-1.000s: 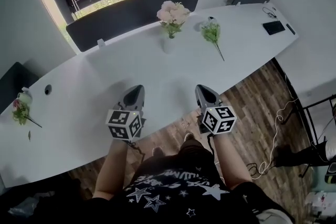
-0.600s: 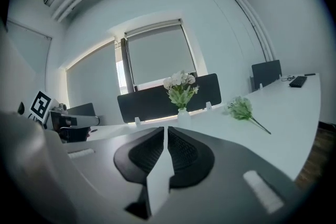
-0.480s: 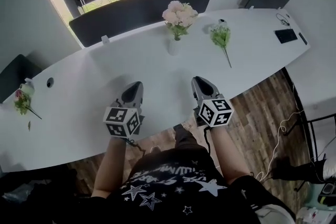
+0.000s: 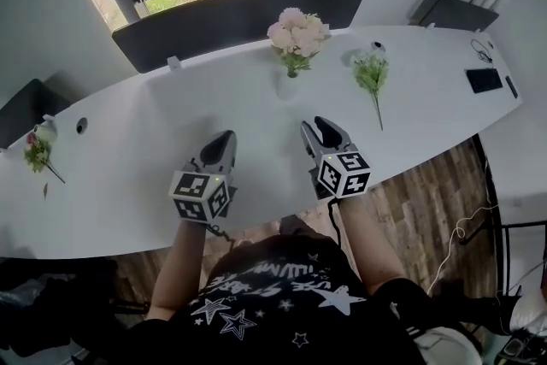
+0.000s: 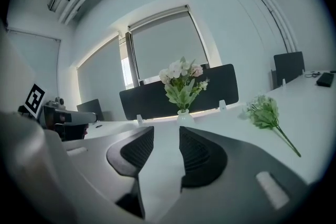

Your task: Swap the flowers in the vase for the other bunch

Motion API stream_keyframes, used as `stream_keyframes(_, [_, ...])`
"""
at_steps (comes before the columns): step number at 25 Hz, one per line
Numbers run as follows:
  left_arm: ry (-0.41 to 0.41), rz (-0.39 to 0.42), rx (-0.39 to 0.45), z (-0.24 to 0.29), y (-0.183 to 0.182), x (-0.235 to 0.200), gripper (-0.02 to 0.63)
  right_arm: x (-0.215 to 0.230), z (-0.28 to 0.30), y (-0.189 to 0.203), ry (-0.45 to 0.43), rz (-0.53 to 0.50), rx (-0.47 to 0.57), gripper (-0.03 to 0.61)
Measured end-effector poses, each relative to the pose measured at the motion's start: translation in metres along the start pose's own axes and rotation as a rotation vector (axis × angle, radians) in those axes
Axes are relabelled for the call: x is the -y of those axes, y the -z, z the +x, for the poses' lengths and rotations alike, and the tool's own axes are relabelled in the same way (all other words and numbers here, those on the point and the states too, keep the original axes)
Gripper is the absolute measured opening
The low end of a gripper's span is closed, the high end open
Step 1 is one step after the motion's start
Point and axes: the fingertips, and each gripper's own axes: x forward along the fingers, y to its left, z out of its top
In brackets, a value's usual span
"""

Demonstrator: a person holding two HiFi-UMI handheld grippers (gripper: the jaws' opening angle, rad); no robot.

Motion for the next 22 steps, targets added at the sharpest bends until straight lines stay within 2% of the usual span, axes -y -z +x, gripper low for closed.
stream_keyframes(1, [-0.003,-0.002,-0.001,0.005,0.000,0.001,0.008,0.003,0.005,-0.001,-0.013,0.001,-0.005,0.134])
stream_keyframes(3, [-0.012,-0.005,-0.003,0.016,-0.001,0.001,0.008,0.011,0.015,0.000,-0.041,0.007,-0.021,0.214])
stream_keyframes(13, [-0.030,0.006,0.020,0.062,-0.010,0.005,0.008,0.037,0.061,0.009,-0.125,0.001,-0.088,0.368])
stream_keyframes(17, [-0.059,0.013,0.037,0.079,-0.015,0.001,0.008,0.045,0.078,0.011,-0.149,-0.037,-0.107,0.377])
stream_keyframes(20, [-0.074,-0.015,0.053,0.091,-0.017,-0.002,0.008,0.044,0.087,0.010,-0.169,-0.151,-0.103,0.377])
stream_keyframes(22, [-0.072,-0.018,0.063,0.099,-0.019,-0.002,0.008,0.045,0.093,0.010,-0.178,-0.188,-0.103,0.376])
